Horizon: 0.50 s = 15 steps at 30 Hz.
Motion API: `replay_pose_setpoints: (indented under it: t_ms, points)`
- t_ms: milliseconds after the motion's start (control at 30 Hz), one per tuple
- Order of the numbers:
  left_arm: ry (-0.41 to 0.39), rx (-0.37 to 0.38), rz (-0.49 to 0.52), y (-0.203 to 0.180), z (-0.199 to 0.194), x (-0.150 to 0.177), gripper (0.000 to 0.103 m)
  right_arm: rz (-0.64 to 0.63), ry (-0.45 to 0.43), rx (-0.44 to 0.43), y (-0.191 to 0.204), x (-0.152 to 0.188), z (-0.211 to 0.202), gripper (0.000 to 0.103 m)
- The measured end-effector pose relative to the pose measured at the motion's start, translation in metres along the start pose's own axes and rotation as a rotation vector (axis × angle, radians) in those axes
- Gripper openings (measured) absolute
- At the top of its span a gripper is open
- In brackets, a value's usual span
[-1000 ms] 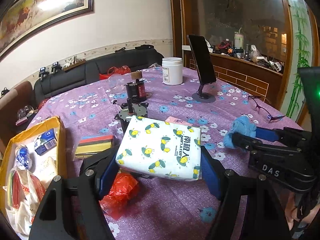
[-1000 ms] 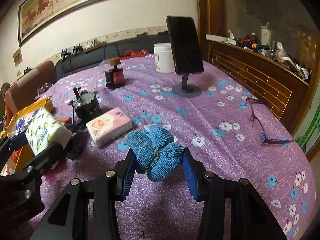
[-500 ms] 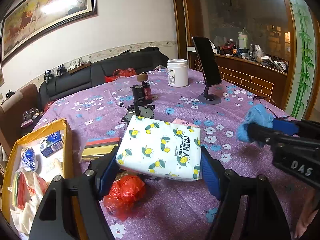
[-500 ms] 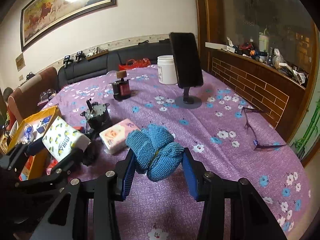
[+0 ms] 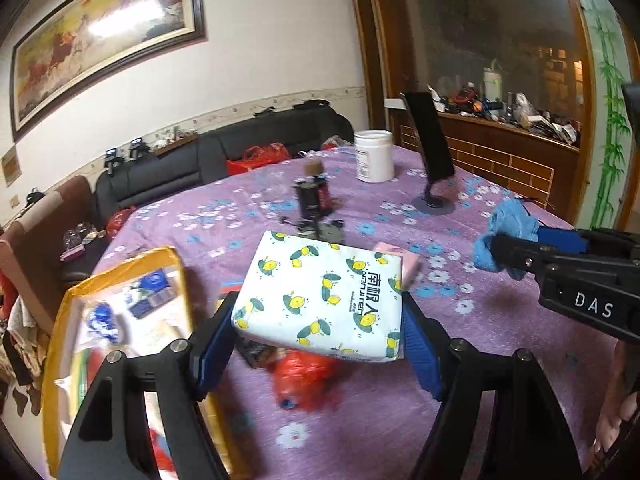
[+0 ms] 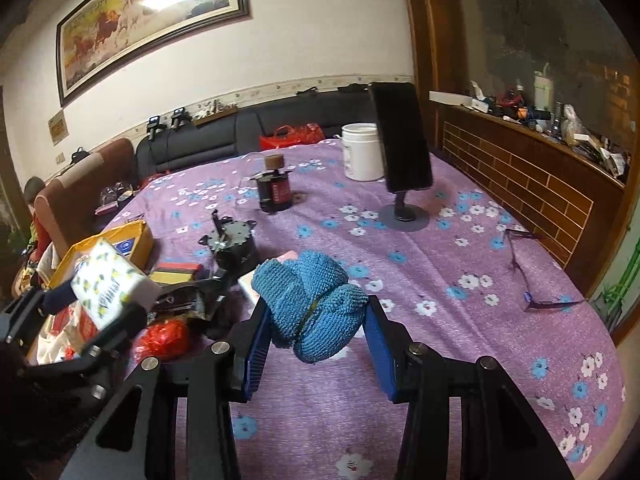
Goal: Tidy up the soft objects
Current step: 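Carry the knitted socks and lemon-print tissue pack into the tray and open both grippers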
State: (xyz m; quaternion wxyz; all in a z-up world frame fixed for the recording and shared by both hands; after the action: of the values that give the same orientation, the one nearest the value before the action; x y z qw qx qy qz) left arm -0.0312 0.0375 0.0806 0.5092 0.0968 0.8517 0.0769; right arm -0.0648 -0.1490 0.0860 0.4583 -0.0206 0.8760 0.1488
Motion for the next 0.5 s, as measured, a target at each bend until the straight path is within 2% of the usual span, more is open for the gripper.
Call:
replay_pose_setpoints:
  t_ms: [233, 500]
  points:
    - [0.003, -0.070, -0.062, 0.043, -0.002, 0.005, 0.075, -0.030, 0.021, -0.064, 0.024, -0.003, 0.007, 0.049]
    - [0.048, -0.120, -0.140, 0.092, 0.007, 0.015, 0.075, -0.088, 0.074, -0.176, 0.069, -0.005, 0.021, 0.049]
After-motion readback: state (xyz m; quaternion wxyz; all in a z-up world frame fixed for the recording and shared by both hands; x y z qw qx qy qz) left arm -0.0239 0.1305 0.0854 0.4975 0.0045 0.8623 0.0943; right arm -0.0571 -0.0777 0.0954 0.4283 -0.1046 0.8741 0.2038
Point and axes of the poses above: each gripper's, at about its wrist camera, not at the fingertips, and z roughly the way its jaws point, y to its left, x to its underside, the point moved 1 cm from there along z, roughly the way its jaws point, and after that the axes turned 11 degrees about -x, right-handed, at the moved point
